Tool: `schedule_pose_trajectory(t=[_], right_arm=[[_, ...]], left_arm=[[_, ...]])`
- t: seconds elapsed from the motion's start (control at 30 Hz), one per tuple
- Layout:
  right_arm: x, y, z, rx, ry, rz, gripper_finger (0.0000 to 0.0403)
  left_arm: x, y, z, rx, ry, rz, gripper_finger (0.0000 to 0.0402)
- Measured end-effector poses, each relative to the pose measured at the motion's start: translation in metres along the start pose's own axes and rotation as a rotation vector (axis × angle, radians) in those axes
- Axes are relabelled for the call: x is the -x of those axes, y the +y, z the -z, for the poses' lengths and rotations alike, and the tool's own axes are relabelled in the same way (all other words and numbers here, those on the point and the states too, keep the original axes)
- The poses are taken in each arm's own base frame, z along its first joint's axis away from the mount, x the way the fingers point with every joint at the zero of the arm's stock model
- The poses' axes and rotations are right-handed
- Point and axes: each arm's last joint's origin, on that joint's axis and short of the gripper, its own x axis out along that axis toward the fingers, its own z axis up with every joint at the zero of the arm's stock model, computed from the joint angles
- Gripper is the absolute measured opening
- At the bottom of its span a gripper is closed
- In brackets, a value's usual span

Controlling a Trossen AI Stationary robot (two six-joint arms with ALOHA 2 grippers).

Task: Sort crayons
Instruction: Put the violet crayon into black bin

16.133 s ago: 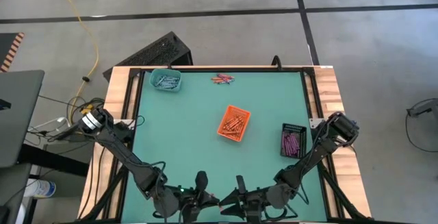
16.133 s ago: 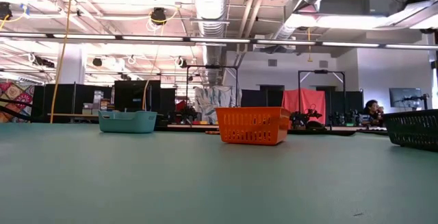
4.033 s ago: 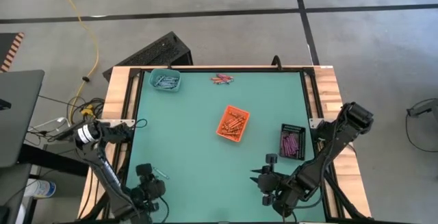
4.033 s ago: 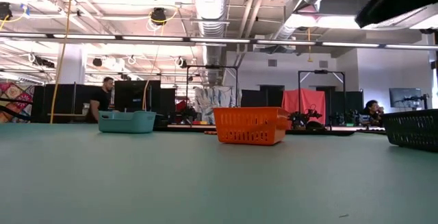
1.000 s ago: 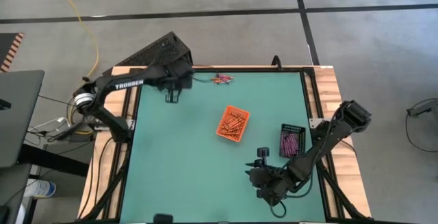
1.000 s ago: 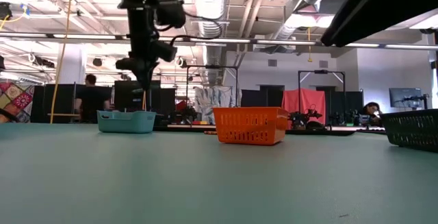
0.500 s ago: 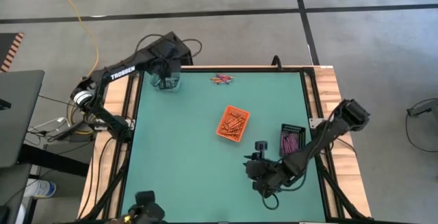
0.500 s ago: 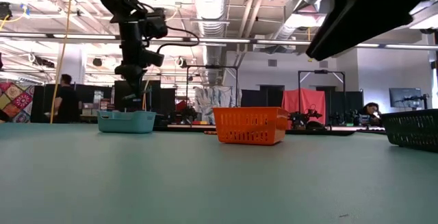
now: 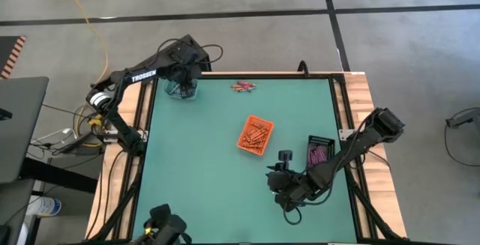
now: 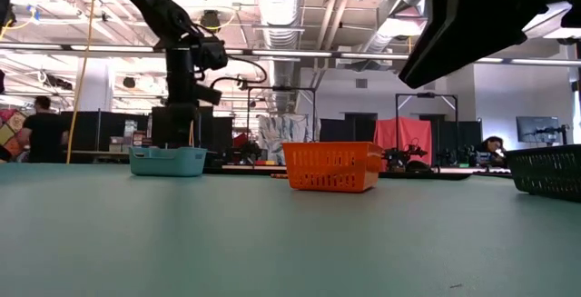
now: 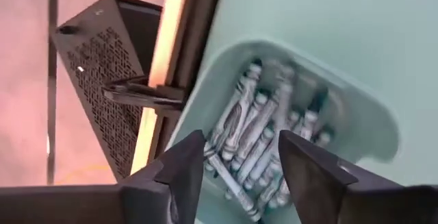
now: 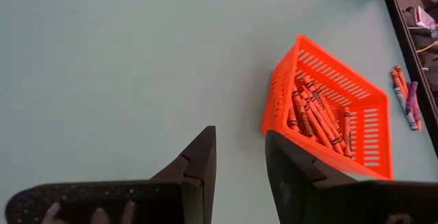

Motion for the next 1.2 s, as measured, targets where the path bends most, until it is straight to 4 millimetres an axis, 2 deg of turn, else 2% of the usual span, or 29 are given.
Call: schedule_pose_trajectory(t=[0.1,0.2,0.37,0.47,0.6,0.8,0.97,1.1,1.2], right_arm=[[-0.001,-0.002,0.000,0.011,0.000,0.030,0.0118],[-0.007,-0.010,-0.002,0.049,0.007,0.067,0.0118],[-0.021,-0.041,-0.012,0.051,0.027,0.118,0.0118],[-0.029,-0.064,-0.016,0.042,0.053,0.140,0.0118],[-0.039,-0.100,-0.020,0.009,0.089,0.170,0.0118],[-0.060,-0.155,-0.015,-0.045,0.177,0.159,0.0118],[-0.074,-0.181,-0.008,-0.044,0.198,0.049,0.0118],[-0.090,-0.193,0.001,-0.021,0.139,0.010,0.0118],[-0.103,-0.209,0.009,-0.036,0.052,-0.033,0.0118]], left_arm=[[0.005,-0.004,-0.007,0.075,-0.048,-0.008,0.0182],[0.021,-0.013,-0.017,0.127,-0.172,0.054,0.0181],[0.050,-0.048,-0.039,0.110,-0.386,0.280,0.0176],[0.066,-0.080,-0.052,0.032,-0.443,0.377,0.0176],[0.084,-0.135,-0.064,-0.125,-0.467,0.438,0.0176],[0.110,-0.212,-0.069,-0.258,-0.505,0.333,0.0176],[0.102,-0.254,-0.049,-0.281,-0.507,0.207,0.0176],[0.082,-0.269,-0.030,-0.256,-0.490,0.207,0.0176],[0.075,-0.278,-0.024,-0.235,-0.554,0.234,0.0176]])
